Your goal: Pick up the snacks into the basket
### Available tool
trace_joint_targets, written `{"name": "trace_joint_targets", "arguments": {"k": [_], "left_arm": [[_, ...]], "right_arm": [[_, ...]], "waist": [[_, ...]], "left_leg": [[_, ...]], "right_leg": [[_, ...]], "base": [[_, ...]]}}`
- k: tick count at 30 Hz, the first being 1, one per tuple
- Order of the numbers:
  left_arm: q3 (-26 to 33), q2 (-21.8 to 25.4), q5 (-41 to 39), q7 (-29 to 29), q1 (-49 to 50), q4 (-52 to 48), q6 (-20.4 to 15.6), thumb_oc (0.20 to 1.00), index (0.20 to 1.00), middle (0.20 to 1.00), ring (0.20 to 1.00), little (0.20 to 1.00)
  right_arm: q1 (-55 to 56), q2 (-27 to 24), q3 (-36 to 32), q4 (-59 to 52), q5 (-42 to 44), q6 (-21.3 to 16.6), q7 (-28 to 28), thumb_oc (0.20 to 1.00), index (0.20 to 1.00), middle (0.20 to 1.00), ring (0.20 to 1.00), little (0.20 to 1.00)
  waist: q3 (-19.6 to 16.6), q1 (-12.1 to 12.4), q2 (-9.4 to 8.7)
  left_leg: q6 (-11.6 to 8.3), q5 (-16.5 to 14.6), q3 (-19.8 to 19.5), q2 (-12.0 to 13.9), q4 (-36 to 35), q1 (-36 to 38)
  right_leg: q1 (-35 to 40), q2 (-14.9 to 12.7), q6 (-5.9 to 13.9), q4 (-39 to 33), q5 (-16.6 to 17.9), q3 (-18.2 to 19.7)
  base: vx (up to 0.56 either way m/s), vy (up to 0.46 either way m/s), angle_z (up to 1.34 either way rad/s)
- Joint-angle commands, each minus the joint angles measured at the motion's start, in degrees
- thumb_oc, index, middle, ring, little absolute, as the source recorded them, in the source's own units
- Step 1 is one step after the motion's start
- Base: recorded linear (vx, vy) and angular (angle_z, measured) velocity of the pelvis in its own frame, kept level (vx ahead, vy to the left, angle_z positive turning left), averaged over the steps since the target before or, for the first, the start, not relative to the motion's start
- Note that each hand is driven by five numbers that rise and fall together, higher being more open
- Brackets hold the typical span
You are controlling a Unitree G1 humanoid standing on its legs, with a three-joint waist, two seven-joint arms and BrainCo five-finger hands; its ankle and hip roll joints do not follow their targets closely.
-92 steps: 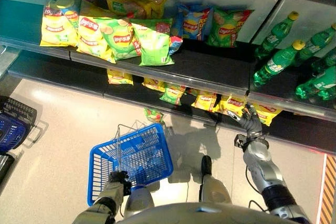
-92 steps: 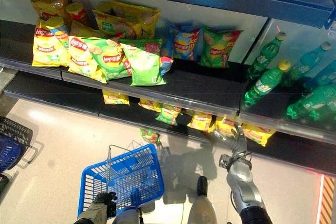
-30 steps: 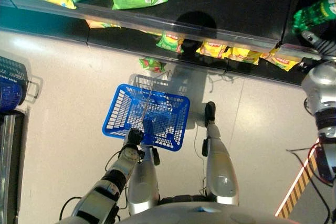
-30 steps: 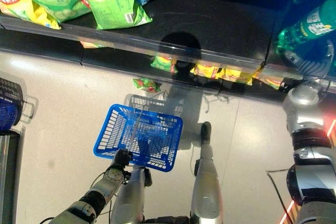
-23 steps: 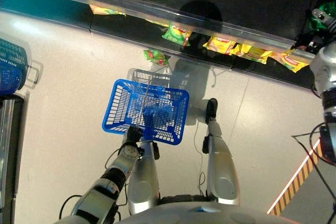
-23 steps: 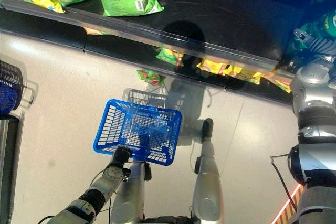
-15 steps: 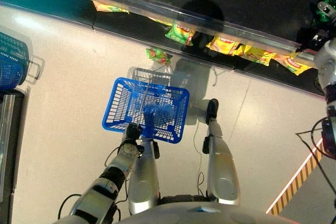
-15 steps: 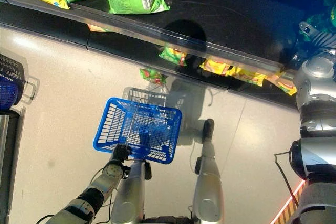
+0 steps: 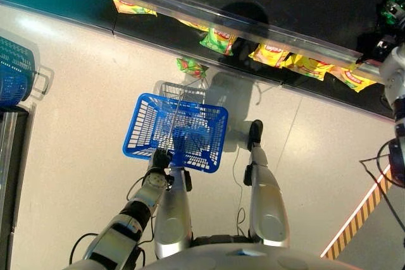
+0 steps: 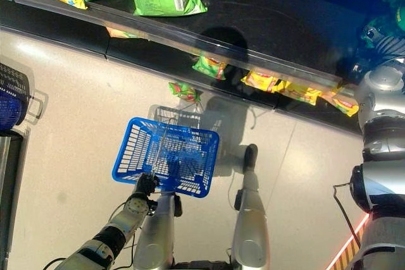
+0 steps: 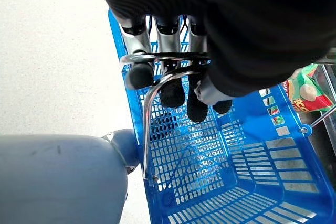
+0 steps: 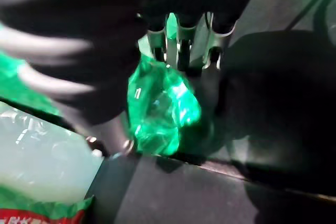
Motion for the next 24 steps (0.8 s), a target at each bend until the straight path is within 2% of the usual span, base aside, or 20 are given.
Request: {"name": "trace_joint_targets", "arguments": {"k": [1,4,7,12,13,14,16,20,22,24], "left_arm": [[-1.8,2.7,-1.4,1.1,2.4,0.1,0.7,0.2,0.2,0.2,0.2,0.2],[-1.8,2.7,-1.3,1.1,2.4,0.2,0.7,0.2,0.2,0.2,0.2,0.2],[-0.9,2.1,-0.9,1.4,2.2,-0.3,1.1,0.2,0.2,0.2,0.2,0.2],[2.0,1.7,0.2,1.7,3.2,-2.0,1.6,0.2,0.2,0.2,0.2,0.2],[1.9,1.8,0.2,1.7,3.3,-2.1,1.6,0.2,0.2,0.2,0.2,0.2],[3.1,2.1,1.0,1.6,3.7,-2.5,1.8,0.2,0.2,0.2,0.2,0.2],[4.1,2.3,1.7,1.6,3.9,-2.6,2.0,0.2,0.2,0.2,0.2,0.2],[6.1,2.6,2.8,2.1,4.5,-1.0,2.2,0.2,0.2,0.2,0.2,0.2],[7.5,2.7,3.1,2.5,4.5,0.0,2.0,0.2,0.2,0.2,0.2,0.2],[8.0,2.7,3.0,2.7,4.8,0.1,1.9,0.2,0.2,0.2,0.2,0.2]], "right_arm": [[-3.5,5.4,3.4,-0.1,0.3,-0.7,3.0,0.2,0.2,0.2,0.2,0.2],[-2.7,6.1,3.1,-0.8,-0.1,-0.6,2.8,0.2,0.2,0.2,0.2,0.2],[3.8,10.1,2.4,-9.2,-2.1,-1.8,2.2,0.2,0.2,0.2,0.2,0.2],[21.1,18.2,-4.1,-27.1,-4.8,-4.5,0.3,0.2,0.2,0.2,0.2,0.2],[21.6,18.4,-4.3,-27.7,-5.0,-4.3,0.1,0.2,0.2,0.2,0.2,0.2],[29.4,21.8,-6.5,-34.8,-7.4,-4.5,0.4,0.2,0.2,0.2,0.2,0.2],[35.3,25.3,-8.0,-38.6,-7.4,-5.7,1.1,0.2,0.2,0.2,0.2,0.2],[45.4,29.9,-7.5,-43.8,-11.0,-5.6,2.8,0.2,0.2,0.2,0.2,0.2],[50.1,30.8,-6.3,-46.6,-13.4,-5.4,4.5,0.2,0.2,0.2,0.2,0.2],[51.6,30.9,-6.0,-47.9,-14.0,-5.5,5.3,0.2,0.2,0.2,0.2,0.2]], "waist": [[0.9,3.2,-3.53],[0.9,3.2,-3.54],[0.9,3.0,-3.74],[0.9,2.6,-4.34],[0.9,2.7,-4.43],[0.9,2.5,-4.79],[0.9,2.3,-5.14],[0.9,2.0,-6.4],[0.9,1.8,-7.44],[0.9,1.7,-7.75]], "left_leg": [[4.93,0.1,0.2,-5.6,0.3,-1.7],[4.93,0.1,0.2,-5.6,0.3,-1.6],[4.95,0.3,0.0,-5.6,0.2,-2.0],[5.03,0.5,-0.6,-5.6,-0.1,-2.2],[5.03,0.6,-0.7,-5.6,-0.1,-2.1],[5.04,0.6,-0.8,-5.6,-0.4,-1.7],[5.12,0.7,-0.8,-5.8,-0.6,-1.6],[5.23,0.9,-0.6,-5.9,-1.6,0.5],[5.35,0.9,-0.4,-5.9,-2.4,2.4],[5.43,0.9,-0.3,-6.0,-2.5,3.2]], "right_leg": [[-0.6,-0.3,2.04,8.8,-6.1,-0.4],[-0.5,-0.3,2.05,8.6,-6.0,-0.4],[-0.6,-0.2,2.07,8.0,-5.7,-0.7],[-0.2,-0.2,2.3,7.0,-5.1,-1.3],[0.0,-0.3,2.31,7.0,-5.1,-1.3],[0.5,-0.4,2.45,6.6,-5.0,-1.6],[0.9,-0.5,2.53,6.4,-4.7,-1.8],[2.9,-0.4,2.79,5.4,-3.9,-1.9],[4.5,-0.2,2.99,4.7,-3.4,-1.5],[5.0,-0.2,3.03,4.6,-3.3,-1.4]], "base": [[0.0,0.0,0.0],[0.0,0.0,0.0],[0.0,0.0,0.0],[0.0,0.0,0.0],[0.0,0.0,0.0],[0.0,0.0,0.0],[0.0,0.0,0.0],[-0.01,0.019,0.0],[-0.02,0.045,0.01],[-0.01,0.028,0.03]]}}
